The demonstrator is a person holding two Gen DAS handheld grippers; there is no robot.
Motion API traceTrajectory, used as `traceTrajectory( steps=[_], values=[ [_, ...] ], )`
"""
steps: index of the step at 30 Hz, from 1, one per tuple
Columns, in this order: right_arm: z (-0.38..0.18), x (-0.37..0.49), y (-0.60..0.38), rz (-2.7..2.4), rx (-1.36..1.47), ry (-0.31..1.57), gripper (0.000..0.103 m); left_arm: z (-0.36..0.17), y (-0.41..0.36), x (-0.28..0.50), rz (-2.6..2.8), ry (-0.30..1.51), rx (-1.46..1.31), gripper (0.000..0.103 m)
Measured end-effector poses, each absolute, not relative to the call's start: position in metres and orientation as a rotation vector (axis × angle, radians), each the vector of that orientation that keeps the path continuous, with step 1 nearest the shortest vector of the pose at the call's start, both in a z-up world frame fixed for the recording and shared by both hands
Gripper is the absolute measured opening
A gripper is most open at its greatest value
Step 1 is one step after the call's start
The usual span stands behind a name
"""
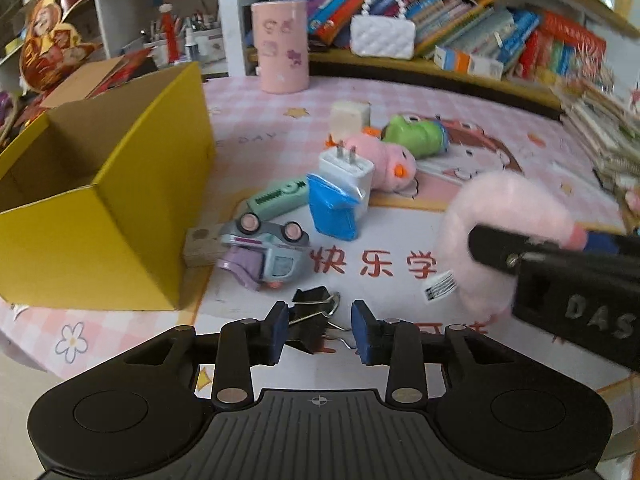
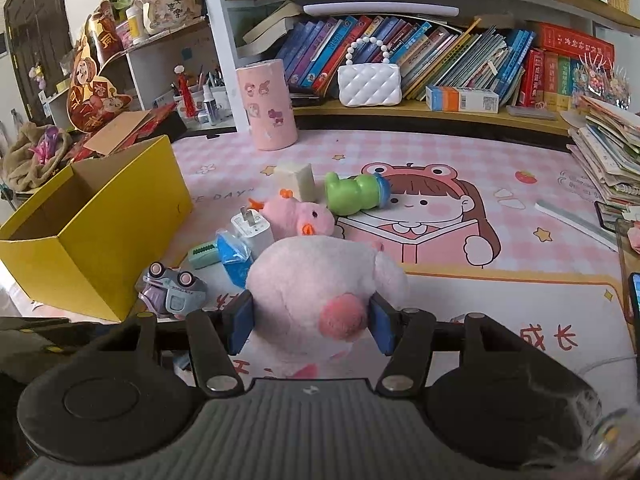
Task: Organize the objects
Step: 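Lift the pink plush pig with the right tool while the left tool grasps a black clip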
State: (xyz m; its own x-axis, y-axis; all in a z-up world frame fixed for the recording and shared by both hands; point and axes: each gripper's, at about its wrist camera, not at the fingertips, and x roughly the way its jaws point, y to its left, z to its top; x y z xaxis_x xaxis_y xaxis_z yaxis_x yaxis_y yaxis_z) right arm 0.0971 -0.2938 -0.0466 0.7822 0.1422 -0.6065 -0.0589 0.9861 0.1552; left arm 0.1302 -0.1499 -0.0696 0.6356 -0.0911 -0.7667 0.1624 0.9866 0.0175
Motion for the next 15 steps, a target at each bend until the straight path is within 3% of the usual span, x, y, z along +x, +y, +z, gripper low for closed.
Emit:
traceTrajectory(
  steps=[2,3,7,15],
  values=[
    [-0.046,0.097,-0.296,0.100,0.128,0.663,0.056,-0.073,-0.153,0.134,-0.145,0.876,0.095,0.028],
    [-0.046,0.097,-0.297,0.096,0.127,0.663,0.056,-0.074,-0.154,0.135,-0.138,0.870,0.104,0.017],
    [-0.048,0.095,-0.301,0.085,0.129,0.670,0.056,-0.072,-0.157,0.138,-0.117,0.828,0.156,0.001],
    [-0.047,0.091,-0.300,0.091,0.137,0.665,0.056,-0.056,-0.145,0.134,-0.119,0.803,0.083,0.000]
  ],
)
